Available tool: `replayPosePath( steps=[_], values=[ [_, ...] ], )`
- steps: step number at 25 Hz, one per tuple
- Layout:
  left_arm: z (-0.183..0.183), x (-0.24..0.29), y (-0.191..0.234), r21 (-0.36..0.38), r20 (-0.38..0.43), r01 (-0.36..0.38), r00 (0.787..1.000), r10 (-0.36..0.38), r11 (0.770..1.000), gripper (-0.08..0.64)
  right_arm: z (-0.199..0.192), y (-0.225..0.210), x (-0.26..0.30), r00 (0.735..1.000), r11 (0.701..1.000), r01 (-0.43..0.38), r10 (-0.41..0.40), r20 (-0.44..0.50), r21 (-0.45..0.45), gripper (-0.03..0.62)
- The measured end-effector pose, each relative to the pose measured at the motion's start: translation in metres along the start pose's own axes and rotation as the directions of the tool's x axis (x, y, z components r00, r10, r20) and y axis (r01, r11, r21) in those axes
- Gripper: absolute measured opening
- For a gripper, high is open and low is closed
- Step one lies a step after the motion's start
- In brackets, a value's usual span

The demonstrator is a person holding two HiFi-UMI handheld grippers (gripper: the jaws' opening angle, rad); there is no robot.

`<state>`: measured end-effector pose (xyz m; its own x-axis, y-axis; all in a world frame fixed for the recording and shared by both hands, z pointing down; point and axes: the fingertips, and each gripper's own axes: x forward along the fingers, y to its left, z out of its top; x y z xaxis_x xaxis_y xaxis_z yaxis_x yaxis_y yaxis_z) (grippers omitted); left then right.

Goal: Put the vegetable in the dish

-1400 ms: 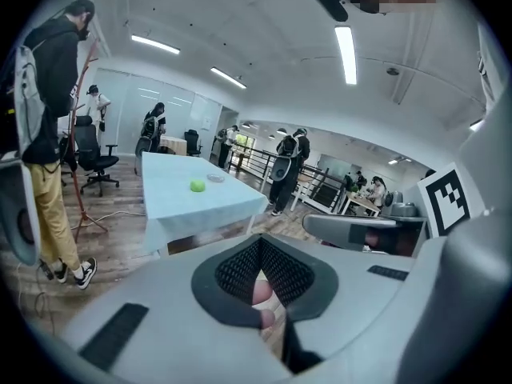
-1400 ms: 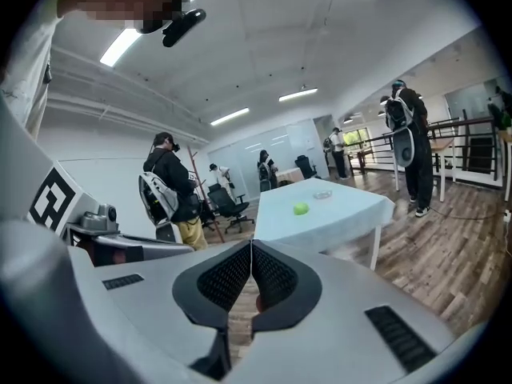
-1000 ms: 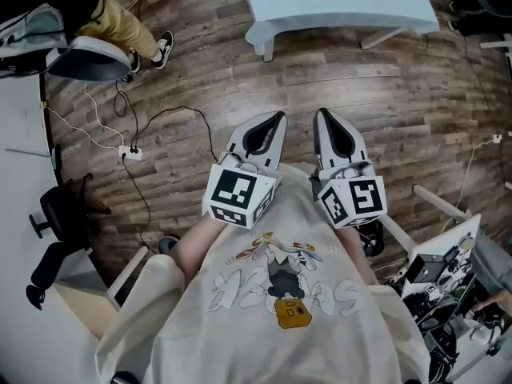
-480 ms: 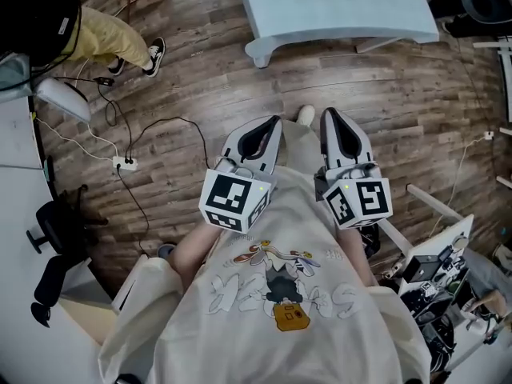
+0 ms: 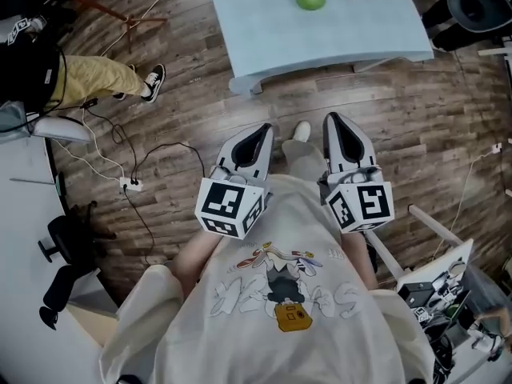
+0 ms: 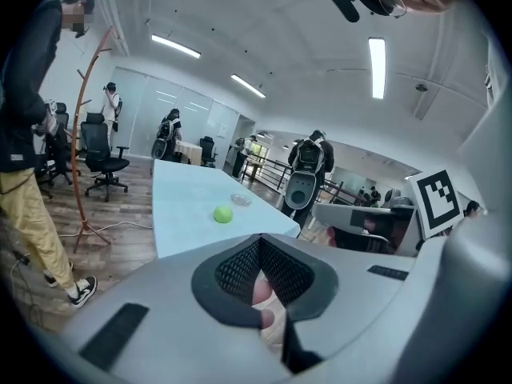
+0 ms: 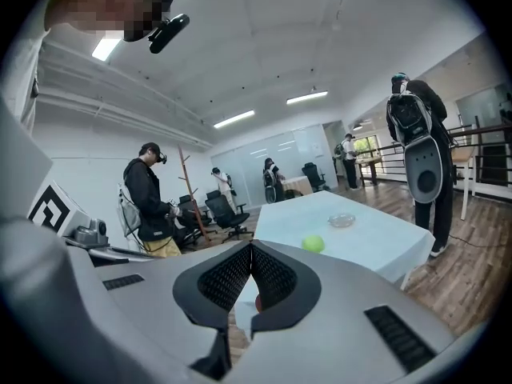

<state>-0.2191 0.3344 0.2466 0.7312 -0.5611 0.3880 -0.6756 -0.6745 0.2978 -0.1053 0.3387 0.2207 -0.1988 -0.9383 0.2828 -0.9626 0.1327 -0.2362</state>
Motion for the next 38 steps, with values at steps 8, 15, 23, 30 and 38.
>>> replayPosePath(
  steps=[8,15,23,30,38],
  values=[
    [0.040,0.094,-0.041,0.031,-0.005,-0.085,0.996,0.085,0.996,-0.003,0.037,-0.094,0.023,0.997,0.996,-0.071,0.071,-0.013,-0.054,0.021],
    [0.058,0.139,-0.054,0.020,-0.018,-0.129,0.991,0.130,0.991,-0.003,0.045,-0.135,0.042,0.992,0.991,-0.126,0.125,-0.033,-0.053,0.021],
    [0.069,0.166,-0.049,0.032,-0.023,-0.115,0.993,0.116,0.993,-0.003,0.049,-0.136,0.067,0.981,0.978,-0.188,0.184,-0.061,-0.086,0.023],
    [0.087,0.206,-0.018,0.015,-0.014,-0.089,0.996,0.090,0.996,-0.003,0.054,-0.144,0.111,0.968,0.968,-0.232,0.220,-0.120,-0.099,0.023],
    [0.113,0.249,0.048,-0.023,-0.013,-0.079,0.997,0.078,0.997,-0.003,0.066,-0.147,0.192,0.961,0.961,-0.236,0.209,-0.182,-0.142,0.103]
  ],
)
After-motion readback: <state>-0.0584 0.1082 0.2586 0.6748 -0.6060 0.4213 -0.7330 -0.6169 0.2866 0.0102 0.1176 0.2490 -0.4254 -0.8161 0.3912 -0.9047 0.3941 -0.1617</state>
